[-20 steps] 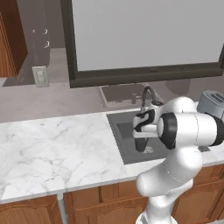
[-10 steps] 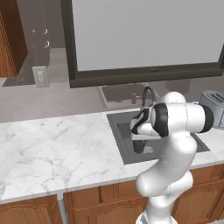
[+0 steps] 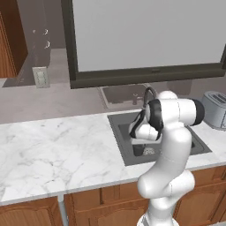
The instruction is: Pick the pot and glass cup and place them in the sink. Then turn on the water.
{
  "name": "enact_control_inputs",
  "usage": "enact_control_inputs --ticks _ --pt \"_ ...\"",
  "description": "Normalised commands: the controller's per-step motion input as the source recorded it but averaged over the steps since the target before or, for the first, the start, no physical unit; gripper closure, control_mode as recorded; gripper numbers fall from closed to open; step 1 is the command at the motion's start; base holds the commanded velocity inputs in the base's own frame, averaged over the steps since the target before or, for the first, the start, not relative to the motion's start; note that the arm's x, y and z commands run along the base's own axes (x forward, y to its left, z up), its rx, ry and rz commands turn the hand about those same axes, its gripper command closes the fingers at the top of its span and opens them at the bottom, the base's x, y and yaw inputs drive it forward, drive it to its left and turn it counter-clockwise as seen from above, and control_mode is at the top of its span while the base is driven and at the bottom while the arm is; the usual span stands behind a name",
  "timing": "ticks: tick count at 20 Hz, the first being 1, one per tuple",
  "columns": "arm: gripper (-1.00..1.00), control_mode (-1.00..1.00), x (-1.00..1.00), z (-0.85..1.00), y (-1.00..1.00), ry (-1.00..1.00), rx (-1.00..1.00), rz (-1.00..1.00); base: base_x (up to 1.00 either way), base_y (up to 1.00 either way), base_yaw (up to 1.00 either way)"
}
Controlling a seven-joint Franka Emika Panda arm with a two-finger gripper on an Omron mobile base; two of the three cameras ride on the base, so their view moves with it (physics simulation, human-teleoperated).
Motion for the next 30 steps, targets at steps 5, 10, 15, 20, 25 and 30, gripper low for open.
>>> enact_control_inputs --ticks 5,10,15,20,25,30 --pt "1.00 -1.00 0.09 -0.27 0.00 0.00 0.00 0.00 0.00 0.00 0.00" --pt "1.00 -1.00 0.10 -0.27 0.00 -0.01 0.00 0.00 0.00 0.00 0.00" --pt "1.00 -1.00 0.13 -0.23 0.00 0.00 0.00 0.00 0.00 0.00 0.00" --pt "1.00 -1.00 0.08 -0.18 0.00 0.00 0.00 0.00 0.00 0.00 0.00" --pt "1.00 -1.00 0.03 -0.09 0.00 0.00 0.00 0.00 0.00 0.00 0.00" --pt "1.00 -1.00 0.00 0.00 0.00 0.00 0.00 0.00 0.00 0.00 0.00"
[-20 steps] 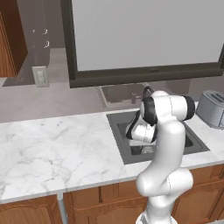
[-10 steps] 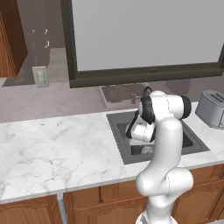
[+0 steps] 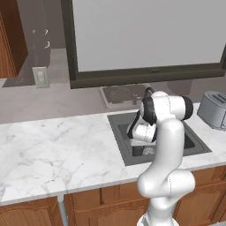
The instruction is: Pick the pot and glass cup and place them in the sink. Then turn on the water.
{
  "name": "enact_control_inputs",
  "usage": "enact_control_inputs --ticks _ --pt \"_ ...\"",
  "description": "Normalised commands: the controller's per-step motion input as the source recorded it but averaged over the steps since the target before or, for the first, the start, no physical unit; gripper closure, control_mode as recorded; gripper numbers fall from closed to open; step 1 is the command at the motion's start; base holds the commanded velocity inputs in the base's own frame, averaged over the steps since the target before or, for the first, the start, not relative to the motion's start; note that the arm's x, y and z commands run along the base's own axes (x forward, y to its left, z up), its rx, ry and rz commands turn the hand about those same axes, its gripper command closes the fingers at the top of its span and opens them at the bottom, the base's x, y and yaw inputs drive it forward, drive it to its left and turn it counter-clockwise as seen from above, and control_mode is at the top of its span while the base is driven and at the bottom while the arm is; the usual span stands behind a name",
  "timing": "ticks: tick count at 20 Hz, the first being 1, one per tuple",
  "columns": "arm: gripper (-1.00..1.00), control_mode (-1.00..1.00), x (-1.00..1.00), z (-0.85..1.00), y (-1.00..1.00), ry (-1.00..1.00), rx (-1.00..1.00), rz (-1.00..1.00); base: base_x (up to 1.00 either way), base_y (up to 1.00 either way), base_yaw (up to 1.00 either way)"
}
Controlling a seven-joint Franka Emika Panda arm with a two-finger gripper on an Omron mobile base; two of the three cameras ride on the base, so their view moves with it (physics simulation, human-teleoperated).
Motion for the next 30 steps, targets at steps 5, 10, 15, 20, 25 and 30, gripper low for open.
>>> enact_control_inputs --ticks 5,10,15,20,25,30 --pt "-1.00 -1.00 0.00 0.00 0.00 0.00 0.00 0.00 0.00 0.00 0.00" --pt "-1.00 -1.00 0.00 0.00 0.00 0.00 0.00 0.00 0.00 0.00 0.00" --pt "-1.00 -1.00 0.00 0.00 0.00 -0.03 0.00 0.00 0.00 0.00 0.00" --pt "-1.00 -1.00 0.00 0.30 0.00 -0.04 0.00 0.00 0.00 0.00 0.00" --pt "-1.00 -1.00 -0.05 0.42 0.00 -0.02 0.00 0.00 0.00 0.00 0.00" --pt "-1.00 -1.00 -0.24 0.42 0.00 -0.01 0.00 0.00 0.00 0.00 0.00"
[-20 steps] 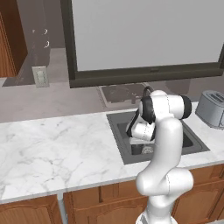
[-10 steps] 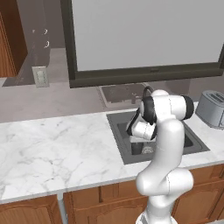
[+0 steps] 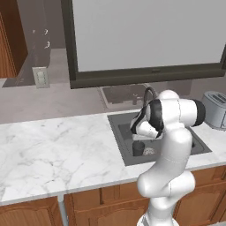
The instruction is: Pick the pot and glass cup and place them in the sink. Then turn on the water.
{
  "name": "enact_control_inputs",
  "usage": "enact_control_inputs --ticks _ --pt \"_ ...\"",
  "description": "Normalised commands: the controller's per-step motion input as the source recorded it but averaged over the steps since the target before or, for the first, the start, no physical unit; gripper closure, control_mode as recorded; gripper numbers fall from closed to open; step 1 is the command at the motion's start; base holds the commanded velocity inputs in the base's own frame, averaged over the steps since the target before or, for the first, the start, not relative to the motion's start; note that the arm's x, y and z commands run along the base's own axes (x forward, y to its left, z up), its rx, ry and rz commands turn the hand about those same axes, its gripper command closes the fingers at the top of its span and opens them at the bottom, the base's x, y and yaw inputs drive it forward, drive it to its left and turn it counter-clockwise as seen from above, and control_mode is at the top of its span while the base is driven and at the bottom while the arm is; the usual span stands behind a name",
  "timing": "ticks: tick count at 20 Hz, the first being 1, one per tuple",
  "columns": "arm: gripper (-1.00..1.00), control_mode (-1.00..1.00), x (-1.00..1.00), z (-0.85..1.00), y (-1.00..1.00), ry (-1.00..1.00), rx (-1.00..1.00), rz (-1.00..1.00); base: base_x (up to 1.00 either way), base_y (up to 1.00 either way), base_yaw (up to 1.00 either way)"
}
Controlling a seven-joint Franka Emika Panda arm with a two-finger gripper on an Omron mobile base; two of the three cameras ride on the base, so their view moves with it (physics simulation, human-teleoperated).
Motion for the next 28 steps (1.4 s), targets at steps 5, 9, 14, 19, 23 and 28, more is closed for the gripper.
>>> enact_control_inputs --ticks 5,9,14,19,23,28 --pt "-1.00 -1.00 -0.40 0.45 0.00 0.00 0.00 0.00 0.00 0.00 0.00" --pt "-1.00 -1.00 -0.59 0.47 0.00 -0.02 0.00 0.00 0.00 0.00 0.00" --pt "-1.00 -1.00 -0.35 0.67 0.02 -0.04 0.00 0.00 0.00 0.00 0.00" --pt "-1.00 -1.00 -0.28 0.80 0.11 0.00 0.00 0.00 0.00 0.00 0.00" --pt "-1.00 -1.00 -0.48 0.71 0.11 0.00 0.00 0.00 0.00 0.00 0.00" --pt "-1.00 -1.00 -0.48 0.64 0.22 0.00 0.00 0.00 0.00 0.00 0.00"
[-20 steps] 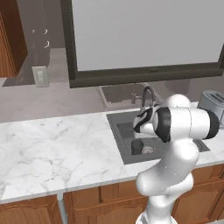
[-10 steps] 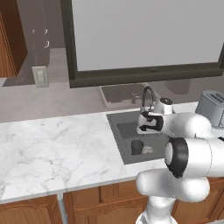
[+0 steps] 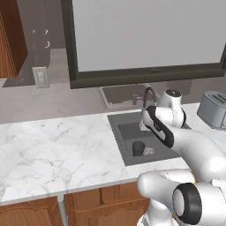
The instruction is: Pick the pot and glass cup and place them in the sink. Then turn on the water.
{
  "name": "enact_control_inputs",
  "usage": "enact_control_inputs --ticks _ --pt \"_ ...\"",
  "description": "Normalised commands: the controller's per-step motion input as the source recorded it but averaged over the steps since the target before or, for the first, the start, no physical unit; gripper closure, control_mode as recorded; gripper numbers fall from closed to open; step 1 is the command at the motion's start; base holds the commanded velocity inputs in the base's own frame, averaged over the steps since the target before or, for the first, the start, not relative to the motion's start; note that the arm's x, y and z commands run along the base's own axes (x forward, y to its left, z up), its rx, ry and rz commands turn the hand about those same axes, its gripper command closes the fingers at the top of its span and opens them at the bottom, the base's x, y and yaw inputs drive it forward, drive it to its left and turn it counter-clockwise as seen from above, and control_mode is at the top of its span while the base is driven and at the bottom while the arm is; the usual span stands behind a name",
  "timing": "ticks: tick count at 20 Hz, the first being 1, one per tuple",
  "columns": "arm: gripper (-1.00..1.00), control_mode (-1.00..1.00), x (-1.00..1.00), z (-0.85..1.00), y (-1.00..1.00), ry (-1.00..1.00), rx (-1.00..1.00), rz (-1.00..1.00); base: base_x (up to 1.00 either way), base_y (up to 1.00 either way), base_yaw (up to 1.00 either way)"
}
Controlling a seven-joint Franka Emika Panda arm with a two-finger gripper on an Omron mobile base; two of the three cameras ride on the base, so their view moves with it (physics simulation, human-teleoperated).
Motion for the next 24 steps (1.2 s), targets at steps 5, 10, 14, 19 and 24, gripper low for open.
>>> enact_control_inputs --ticks 5,10,14,19,24 --pt "-1.00 -1.00 -0.45 0.51 0.27 0.00 -0.01 0.00 0.00 0.00 0.00" --pt "-1.00 -1.00 -0.30 0.51 0.29 0.00 -0.01 0.00 0.00 0.00 0.00" --pt "-1.00 -1.00 -0.27 0.52 0.13 0.00 0.00 0.00 0.00 0.00 0.00" --pt "-1.00 -1.00 -0.26 0.62 0.05 0.00 0.00 0.00 0.00 0.00 0.00" --pt "-1.00 -1.00 -0.47 0.44 -0.02 0.00 0.00 0.00 0.00 0.00 0.00"
